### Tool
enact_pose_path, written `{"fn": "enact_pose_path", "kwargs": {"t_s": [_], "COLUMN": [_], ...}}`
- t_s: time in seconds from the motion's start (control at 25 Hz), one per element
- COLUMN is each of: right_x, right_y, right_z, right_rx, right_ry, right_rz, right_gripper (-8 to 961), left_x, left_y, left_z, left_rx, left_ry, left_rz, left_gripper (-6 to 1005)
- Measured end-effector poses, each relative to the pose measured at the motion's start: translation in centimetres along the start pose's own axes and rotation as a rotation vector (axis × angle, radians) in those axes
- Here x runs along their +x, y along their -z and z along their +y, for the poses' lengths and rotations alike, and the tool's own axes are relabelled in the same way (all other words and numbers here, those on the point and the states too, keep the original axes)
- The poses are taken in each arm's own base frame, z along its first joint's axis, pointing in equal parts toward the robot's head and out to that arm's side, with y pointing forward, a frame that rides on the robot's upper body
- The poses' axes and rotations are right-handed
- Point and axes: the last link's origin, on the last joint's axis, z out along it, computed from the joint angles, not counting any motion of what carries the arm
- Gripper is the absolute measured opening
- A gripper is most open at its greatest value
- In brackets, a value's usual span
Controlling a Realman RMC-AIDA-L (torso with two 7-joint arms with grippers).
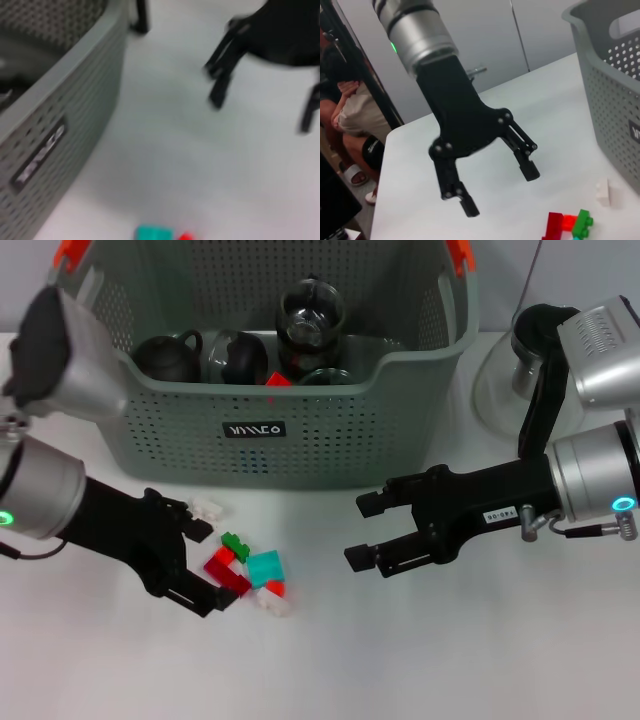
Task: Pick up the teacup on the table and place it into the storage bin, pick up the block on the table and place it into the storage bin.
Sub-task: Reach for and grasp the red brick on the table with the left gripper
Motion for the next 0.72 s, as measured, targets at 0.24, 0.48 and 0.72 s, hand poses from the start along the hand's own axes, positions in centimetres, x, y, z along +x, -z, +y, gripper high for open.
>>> {"fn": "enact_pose_path", "kwargs": {"t_s": [0.24, 0.48, 0.72], "right_x": [0.3, 0.3, 0.3], "right_y": [-0.2, -0.2, -0.1], "right_z": [-0.2, -0.3, -0.4], "right_rx": [0.018, 0.028, 0.035], "right_ry": [-0.011, -0.017, -0.011], "right_rz": [-0.005, -0.013, -0.014], "right_gripper": [852, 851, 851], "left_x": [0.3, 0.9, 1.5], "left_y": [-1.8, -2.7, -3.7], "left_z": [-0.7, -0.7, 0.0], "left_rx": [0.093, 0.138, 0.152], "left_ry": [-0.054, 0.013, 0.088], "left_rz": [-0.095, -0.14, -0.202], "left_gripper": [937, 936, 935]}}
